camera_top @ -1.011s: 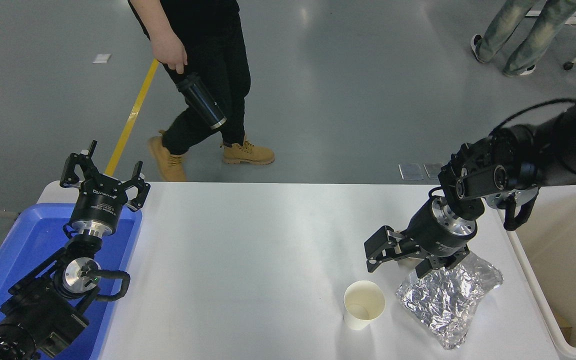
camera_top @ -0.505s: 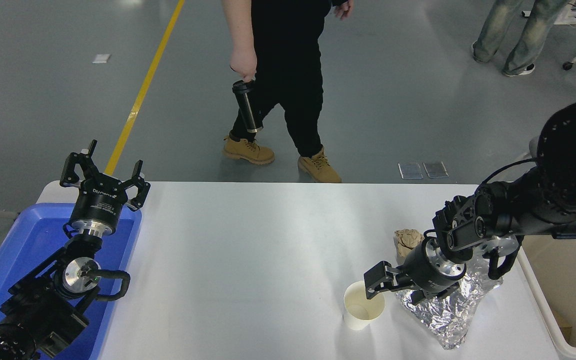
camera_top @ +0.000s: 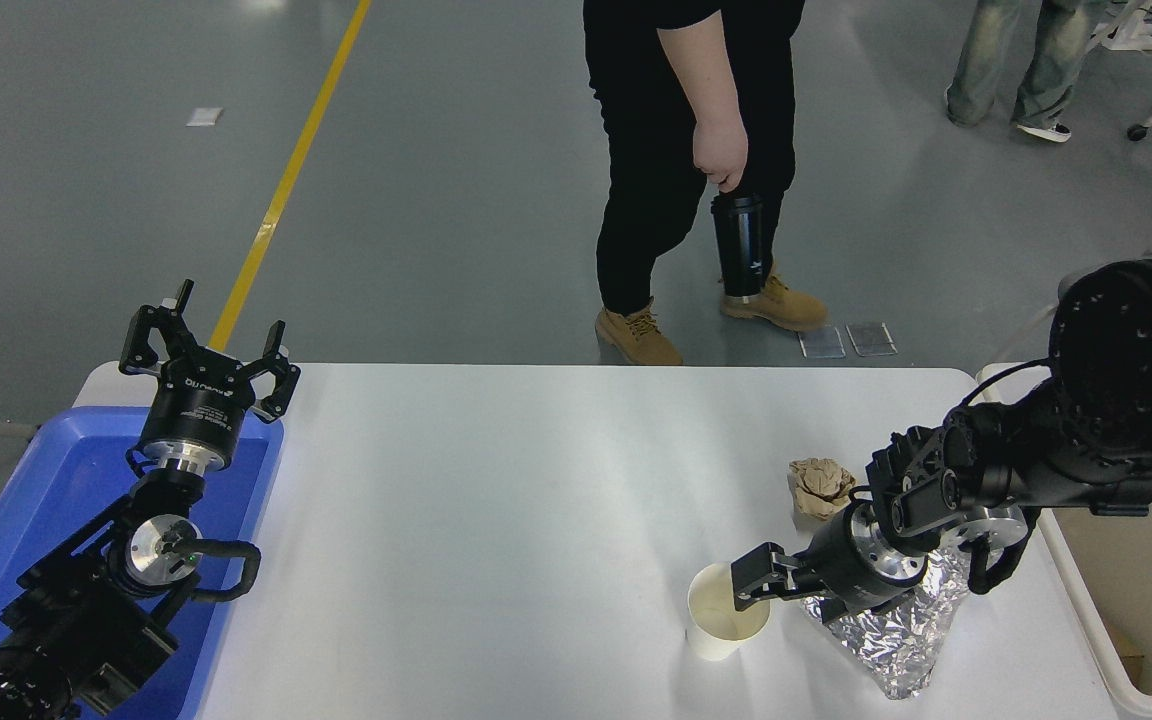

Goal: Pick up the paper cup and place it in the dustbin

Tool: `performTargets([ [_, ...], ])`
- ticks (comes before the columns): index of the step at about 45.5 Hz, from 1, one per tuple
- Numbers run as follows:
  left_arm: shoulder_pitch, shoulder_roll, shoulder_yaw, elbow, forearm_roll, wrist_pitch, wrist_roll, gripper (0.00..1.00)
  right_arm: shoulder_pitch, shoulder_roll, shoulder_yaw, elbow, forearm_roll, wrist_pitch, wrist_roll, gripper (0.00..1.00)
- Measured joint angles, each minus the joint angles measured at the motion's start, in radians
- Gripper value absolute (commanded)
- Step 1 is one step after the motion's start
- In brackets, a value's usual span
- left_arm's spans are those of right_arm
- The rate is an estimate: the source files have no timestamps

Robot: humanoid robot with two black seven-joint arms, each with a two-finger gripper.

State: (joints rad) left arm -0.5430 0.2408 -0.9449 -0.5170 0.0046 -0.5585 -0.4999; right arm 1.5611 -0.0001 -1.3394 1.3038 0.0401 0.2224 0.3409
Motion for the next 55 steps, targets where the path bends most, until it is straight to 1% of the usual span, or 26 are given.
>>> performTargets([
  [3, 0.0, 0.0, 0.0, 0.0, 0.0, 0.0, 0.0, 0.98, 0.0, 0.0, -0.001, 0.0, -0.005, -0.006, 0.002, 0.08],
  [5, 0.0, 0.0, 0.0, 0.0, 0.0, 0.0, 0.0, 0.98, 0.001, 0.0, -0.002, 0.0, -0.012, -0.01, 0.004, 0.0],
  [19, -0.001, 0.0, 0.0, 0.0, 0.0, 0.0, 0.0, 0.98, 0.019, 0.0, 0.013, 0.009, -0.049, -0.02, 0.022, 0.0],
  [27, -0.001, 0.0, 0.0, 0.0, 0.0, -0.001, 0.0, 0.98, 0.05, 0.0, 0.024, 0.013, -0.056, -0.02, 0.035, 0.0],
  [38, -0.001, 0.0, 0.0, 0.0, 0.0, -0.001, -0.001, 0.98, 0.13, -0.004, 0.029, 0.015, -0.061, 0.003, 0.043, 0.0],
  [46, -0.001, 0.0, 0.0, 0.0, 0.0, -0.001, -0.001, 0.98, 0.22, -0.059, 0.038, 0.027, -0.096, 0.038, 0.044, 0.0],
  [55, -0.001, 0.0, 0.0, 0.0, 0.0, -0.001, 0.0, 0.98, 0.365, -0.157, 0.042, 0.046, -0.158, 0.111, 0.045, 0.0],
])
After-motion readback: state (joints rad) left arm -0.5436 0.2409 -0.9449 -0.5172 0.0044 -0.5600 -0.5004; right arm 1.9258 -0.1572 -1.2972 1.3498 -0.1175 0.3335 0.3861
